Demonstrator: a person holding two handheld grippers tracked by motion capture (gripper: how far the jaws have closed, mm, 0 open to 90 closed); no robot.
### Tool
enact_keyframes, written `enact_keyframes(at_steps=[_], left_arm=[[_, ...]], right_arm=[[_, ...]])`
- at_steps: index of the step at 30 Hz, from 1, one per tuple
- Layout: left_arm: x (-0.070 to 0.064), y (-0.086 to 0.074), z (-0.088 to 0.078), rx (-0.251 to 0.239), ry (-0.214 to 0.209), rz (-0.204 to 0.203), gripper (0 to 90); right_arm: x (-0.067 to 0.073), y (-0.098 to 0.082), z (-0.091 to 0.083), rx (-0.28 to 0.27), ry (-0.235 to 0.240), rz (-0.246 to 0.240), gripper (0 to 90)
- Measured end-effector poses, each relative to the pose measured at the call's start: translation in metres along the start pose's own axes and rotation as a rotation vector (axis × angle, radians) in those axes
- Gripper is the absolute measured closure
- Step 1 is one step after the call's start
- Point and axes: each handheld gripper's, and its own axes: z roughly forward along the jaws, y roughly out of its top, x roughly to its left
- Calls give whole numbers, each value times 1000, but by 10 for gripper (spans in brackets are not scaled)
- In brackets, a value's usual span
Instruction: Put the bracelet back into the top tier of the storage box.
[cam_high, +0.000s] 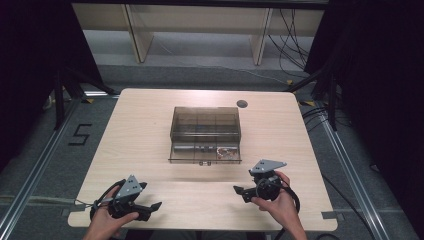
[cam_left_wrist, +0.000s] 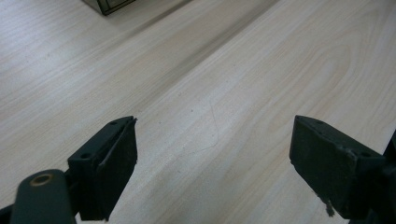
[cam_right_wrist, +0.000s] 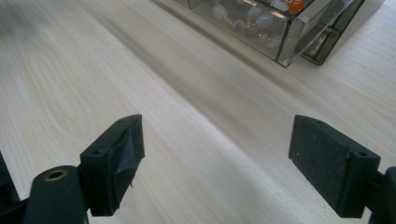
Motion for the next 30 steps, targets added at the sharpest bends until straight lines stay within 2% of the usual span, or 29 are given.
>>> enact_keyframes(at_steps=[1,5,6,9,10,12,15,16,19,20,23,26,27,28,30], left_arm=[[-1,0,0,0,1,-5,152],[-1,0,0,-3,-5,-5,152],[-2,0,1,-1,-2,-20,152],[-2,0,0,-9,-7,-16,152],[0,0,0,1,-2,1,152],[-1,0,0,-2,-1,-8,152],[-1,0,0,0,-2,-5,151],[-2,0,0,-9,-7,-14,152],[-3,-1,0,-13,-4,-34,152],[-3,-1,0,-13,-3,-34,152],[-2,-1,0,-13,-7,-21,151],[-2,-1,0,-12,-4,-25,151],[-2,-1,0,3,4,-18,151],[-2,-1,0,0,3,-24,151],[-2,-1,0,-7,-5,-9,151]], right_arm=[[2,-2,0,3,-4,14,187],[3,-6,2,0,-3,6,187],[5,-8,3,6,-1,14,187],[5,-11,4,1,-1,7,187],[6,-12,3,11,8,8,188],[7,-14,2,4,3,23,188],[6,-16,2,-2,2,10,188],[7,-18,1,3,5,24,188],[7,-20,1,-6,1,13,188],[8,-22,-1,1,7,29,187],[8,-25,-2,-5,-3,34,185],[8,-28,-2,-3,0,36,182],[10,-31,-2,-2,-6,44,181],[10,-31,-2,-2,-6,44,181],[11,-34,-2,3,4,36,180]])
